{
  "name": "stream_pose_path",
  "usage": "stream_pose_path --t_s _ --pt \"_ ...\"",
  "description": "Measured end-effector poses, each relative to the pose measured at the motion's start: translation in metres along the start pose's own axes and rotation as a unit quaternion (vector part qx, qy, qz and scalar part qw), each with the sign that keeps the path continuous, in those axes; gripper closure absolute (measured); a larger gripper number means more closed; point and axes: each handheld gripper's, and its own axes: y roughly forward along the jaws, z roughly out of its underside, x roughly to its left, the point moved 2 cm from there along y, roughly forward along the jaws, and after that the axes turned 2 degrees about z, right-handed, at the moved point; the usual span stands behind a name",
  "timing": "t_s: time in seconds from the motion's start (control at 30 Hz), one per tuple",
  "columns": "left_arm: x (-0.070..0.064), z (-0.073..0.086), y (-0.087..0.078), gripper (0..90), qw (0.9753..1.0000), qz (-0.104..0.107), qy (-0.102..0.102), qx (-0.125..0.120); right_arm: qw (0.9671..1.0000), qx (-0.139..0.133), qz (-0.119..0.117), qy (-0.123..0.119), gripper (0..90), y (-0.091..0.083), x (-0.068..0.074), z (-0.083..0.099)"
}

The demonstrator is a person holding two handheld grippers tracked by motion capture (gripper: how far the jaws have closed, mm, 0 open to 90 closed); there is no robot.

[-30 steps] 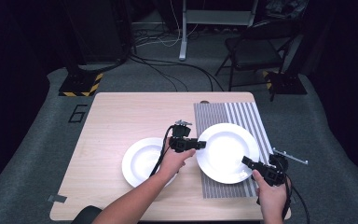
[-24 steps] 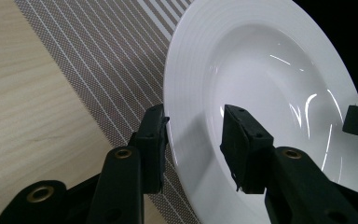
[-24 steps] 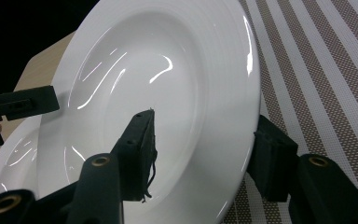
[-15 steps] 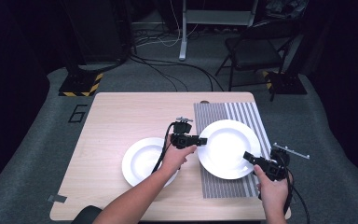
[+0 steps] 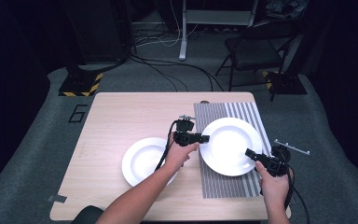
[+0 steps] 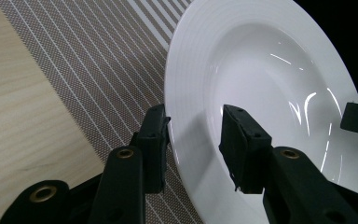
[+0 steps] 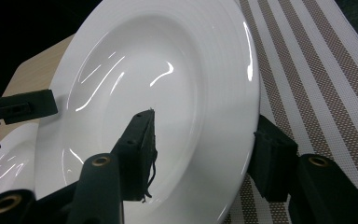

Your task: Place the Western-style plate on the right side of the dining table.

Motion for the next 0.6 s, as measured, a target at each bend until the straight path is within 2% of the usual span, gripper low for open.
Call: stream_pose_path --t_s 0.2,0.33,0.6 --pt "0.000 0.002 0.009 61.9 1.0000 0.001 0.001 0.007 1.0000 0.004 0.006 0.007 47.0 0.006 -0.010 0.004" --pt "-0.003 0.005 0.016 61.9 0.9999 -0.006 0.011 0.012 0.9998 0.009 0.011 0.013 47.2 0.011 -0.018 0.009" --pt "-0.002 0.009 0.031 62.5 0.9998 -0.003 0.004 0.020 0.9995 0.008 0.019 0.023 47.9 0.011 -0.028 0.012"
